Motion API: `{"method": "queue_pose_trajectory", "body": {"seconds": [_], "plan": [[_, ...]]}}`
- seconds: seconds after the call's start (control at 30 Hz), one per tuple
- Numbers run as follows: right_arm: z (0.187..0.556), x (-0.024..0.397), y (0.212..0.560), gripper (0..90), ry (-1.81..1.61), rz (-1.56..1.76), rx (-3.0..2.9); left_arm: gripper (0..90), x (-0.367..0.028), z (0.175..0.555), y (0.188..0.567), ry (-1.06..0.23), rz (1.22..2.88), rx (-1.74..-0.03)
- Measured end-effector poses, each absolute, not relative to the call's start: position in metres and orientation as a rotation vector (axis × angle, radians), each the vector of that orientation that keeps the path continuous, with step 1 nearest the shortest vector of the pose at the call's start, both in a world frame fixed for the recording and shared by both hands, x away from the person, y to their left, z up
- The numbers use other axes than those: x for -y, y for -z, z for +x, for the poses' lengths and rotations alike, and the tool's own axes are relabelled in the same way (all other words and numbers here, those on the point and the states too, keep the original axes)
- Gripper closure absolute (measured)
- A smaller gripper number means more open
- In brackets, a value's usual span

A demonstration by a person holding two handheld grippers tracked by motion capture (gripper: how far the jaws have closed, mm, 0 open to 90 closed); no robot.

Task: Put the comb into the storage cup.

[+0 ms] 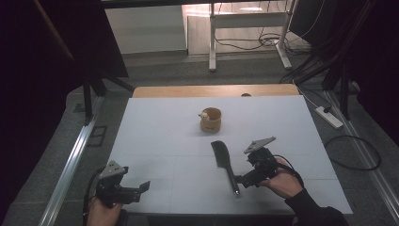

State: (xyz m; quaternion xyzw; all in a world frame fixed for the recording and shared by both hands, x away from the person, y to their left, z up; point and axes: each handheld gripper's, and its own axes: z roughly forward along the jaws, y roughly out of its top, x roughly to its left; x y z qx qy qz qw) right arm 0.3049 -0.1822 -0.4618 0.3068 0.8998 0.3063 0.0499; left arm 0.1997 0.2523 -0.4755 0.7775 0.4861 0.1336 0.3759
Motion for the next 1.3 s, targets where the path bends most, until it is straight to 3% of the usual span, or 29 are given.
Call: {"method": "queue_pose_trajectory", "body": {"seconds": [1.07,1.3], "plan": [[0.315,0.144,0.472,0.8,-0.828,0.861,-2.819,0.1,-0.252,0.200,0.476,-0.340,1.990,-1.240],[0.317,0.142,0.473,19.9,-0.838,0.843,-2.802,0.2,-0.252,0.200,0.476,-0.339,1.993,-1.239]]}}
